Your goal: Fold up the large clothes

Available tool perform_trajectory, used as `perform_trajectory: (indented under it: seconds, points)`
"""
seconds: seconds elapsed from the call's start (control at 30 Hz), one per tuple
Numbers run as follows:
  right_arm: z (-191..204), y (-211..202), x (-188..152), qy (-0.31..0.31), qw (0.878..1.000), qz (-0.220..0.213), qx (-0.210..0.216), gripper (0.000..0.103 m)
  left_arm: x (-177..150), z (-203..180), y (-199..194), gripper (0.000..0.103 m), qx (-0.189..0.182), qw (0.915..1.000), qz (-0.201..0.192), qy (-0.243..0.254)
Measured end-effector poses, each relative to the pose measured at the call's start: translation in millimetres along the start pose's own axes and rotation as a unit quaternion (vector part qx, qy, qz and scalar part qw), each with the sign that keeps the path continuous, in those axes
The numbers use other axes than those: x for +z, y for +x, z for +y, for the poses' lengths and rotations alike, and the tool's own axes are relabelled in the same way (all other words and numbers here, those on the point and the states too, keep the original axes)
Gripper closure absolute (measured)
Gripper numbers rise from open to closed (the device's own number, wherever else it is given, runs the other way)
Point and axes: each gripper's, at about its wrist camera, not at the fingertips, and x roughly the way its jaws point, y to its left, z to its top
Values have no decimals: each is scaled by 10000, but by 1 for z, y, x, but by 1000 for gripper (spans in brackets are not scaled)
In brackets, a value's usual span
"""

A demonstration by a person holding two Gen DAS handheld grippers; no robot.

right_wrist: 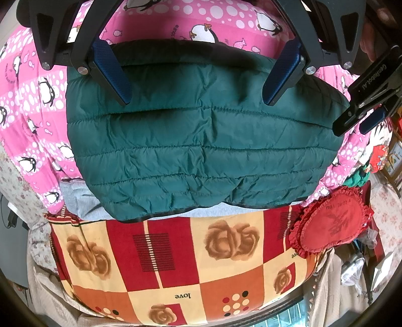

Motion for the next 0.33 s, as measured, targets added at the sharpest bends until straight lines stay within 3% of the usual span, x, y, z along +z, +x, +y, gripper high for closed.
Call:
perform_trajectory:
  seconds: [0.17,0.33]
  points:
    - [-1,1,0,5,10000,-10,-4,0,-1,-1,-5,23,27,9997,-222,112]
    - [-5,-1,3,3,10000,-69,-46,0,3,3,0,23,-121,9999,-16,3]
